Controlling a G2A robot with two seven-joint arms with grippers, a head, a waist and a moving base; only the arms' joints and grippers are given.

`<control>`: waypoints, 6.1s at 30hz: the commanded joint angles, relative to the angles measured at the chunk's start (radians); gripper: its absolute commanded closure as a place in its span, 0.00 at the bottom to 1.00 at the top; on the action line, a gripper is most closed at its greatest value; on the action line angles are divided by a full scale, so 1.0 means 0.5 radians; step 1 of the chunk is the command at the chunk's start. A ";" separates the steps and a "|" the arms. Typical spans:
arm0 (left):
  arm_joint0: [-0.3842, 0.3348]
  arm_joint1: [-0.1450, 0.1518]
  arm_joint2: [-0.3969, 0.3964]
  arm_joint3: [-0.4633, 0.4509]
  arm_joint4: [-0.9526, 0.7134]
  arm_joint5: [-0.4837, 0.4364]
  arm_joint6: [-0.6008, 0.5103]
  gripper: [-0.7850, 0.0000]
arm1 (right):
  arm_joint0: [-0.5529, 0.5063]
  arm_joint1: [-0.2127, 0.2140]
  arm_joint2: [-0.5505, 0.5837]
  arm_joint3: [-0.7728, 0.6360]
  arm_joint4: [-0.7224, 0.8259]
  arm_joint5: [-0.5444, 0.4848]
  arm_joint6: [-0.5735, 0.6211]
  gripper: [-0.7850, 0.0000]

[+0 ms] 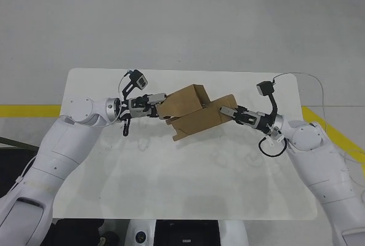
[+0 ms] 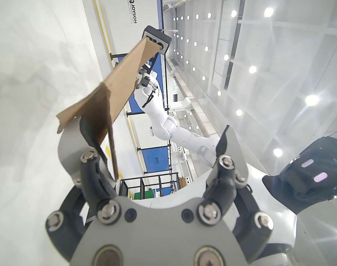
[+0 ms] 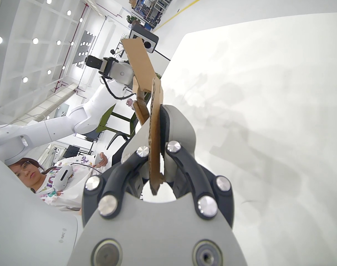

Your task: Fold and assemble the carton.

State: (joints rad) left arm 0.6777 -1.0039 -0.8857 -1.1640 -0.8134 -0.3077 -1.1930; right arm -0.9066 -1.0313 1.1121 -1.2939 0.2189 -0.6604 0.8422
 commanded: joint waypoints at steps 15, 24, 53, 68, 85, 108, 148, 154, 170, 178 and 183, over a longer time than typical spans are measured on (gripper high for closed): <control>0.028 -0.020 -0.055 0.026 0.184 0.055 0.041 0.55 | 0.008 -0.010 -0.006 0.008 0.009 -0.003 0.023 1.00; 0.036 -0.035 -0.074 0.039 0.237 0.084 0.042 0.76 | 0.003 -0.013 0.000 0.003 0.013 -0.003 0.028 1.00; 0.011 -0.044 -0.158 -0.044 0.577 -0.076 -0.204 1.00 | 0.030 0.034 0.127 -0.044 0.384 -0.080 0.486 0.00; 0.009 -0.063 -0.137 -0.190 0.716 -0.294 -0.196 1.00 | 0.163 -0.055 -0.225 -0.090 0.562 -0.112 0.523 0.00; 0.018 -0.072 -0.150 -0.217 0.680 -0.285 -0.246 1.00 | 0.240 -0.079 -0.336 0.002 0.516 -0.137 0.497 0.00; 0.013 -0.085 -0.153 -0.178 0.719 -0.290 -0.265 1.00 | 0.320 -0.092 -0.472 0.105 0.655 -0.116 0.519 0.59; 0.019 -0.103 -0.165 -0.197 0.629 -0.248 -0.352 0.00 | 0.529 -0.093 -0.800 0.232 0.660 -0.192 0.444 1.00; 0.035 -0.105 -0.189 -0.204 0.529 -0.204 -0.350 0.00 | 0.545 -0.089 -0.807 0.271 0.634 -0.222 0.413 1.00; 0.084 -0.131 -0.223 -0.316 0.172 -0.073 -0.381 0.00 | 0.579 -0.121 -0.819 0.343 0.558 -0.286 0.349 1.00; 0.086 -0.157 -0.166 -0.374 0.214 -0.096 -0.363 0.00 | 0.587 -0.155 -0.820 0.334 0.511 -0.285 0.311 1.00; 0.077 -0.167 -0.152 -0.374 0.253 -0.094 -0.360 0.00 | 0.581 -0.169 -0.810 0.323 0.483 -0.284 0.298 1.00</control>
State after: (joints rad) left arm 0.7172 -1.0867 -0.9621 -1.3510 -0.6905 -0.3547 -1.3728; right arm -0.6153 -1.1151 0.7055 -1.1321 0.4629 -0.8026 0.9918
